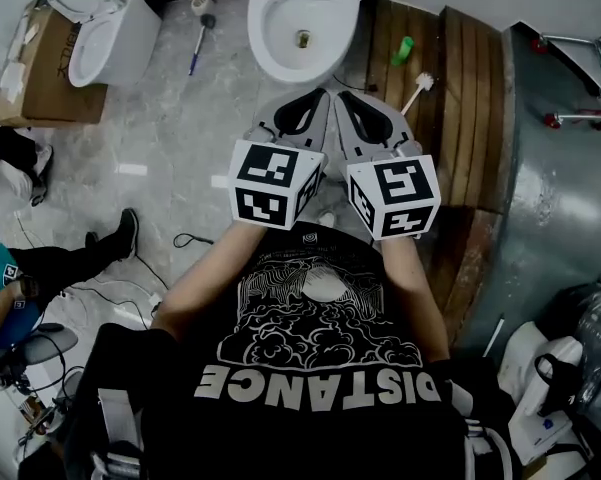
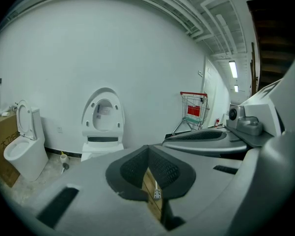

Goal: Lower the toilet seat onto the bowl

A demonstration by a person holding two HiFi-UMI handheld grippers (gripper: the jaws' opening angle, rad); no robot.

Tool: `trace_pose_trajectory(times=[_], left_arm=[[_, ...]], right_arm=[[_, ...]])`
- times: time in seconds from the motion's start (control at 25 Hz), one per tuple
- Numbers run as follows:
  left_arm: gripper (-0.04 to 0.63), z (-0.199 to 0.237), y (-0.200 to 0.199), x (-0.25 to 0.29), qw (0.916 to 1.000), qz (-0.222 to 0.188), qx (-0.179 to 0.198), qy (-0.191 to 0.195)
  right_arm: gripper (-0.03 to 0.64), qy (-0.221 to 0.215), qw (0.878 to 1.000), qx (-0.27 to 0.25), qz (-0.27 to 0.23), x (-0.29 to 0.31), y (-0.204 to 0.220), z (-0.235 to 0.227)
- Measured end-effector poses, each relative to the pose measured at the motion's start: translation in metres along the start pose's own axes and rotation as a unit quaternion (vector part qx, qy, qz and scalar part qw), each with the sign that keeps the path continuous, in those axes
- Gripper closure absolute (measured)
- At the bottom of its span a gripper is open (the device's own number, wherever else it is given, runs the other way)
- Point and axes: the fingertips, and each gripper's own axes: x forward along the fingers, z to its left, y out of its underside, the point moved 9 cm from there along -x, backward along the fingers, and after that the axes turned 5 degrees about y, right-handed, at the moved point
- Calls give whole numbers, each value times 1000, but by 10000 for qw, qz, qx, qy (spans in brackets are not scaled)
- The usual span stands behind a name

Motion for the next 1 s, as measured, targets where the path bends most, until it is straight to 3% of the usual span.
trace_pose_trajectory(times=[0.48, 1.0], left_arm=[[584, 114, -41, 19, 9991, 68, 36, 408], [584, 189, -63, 31, 9959, -21, 77, 907]], right_arm=[[600, 394, 9991, 14, 135, 99, -49, 26], [598, 889, 9958, 1, 222, 164, -80, 50]])
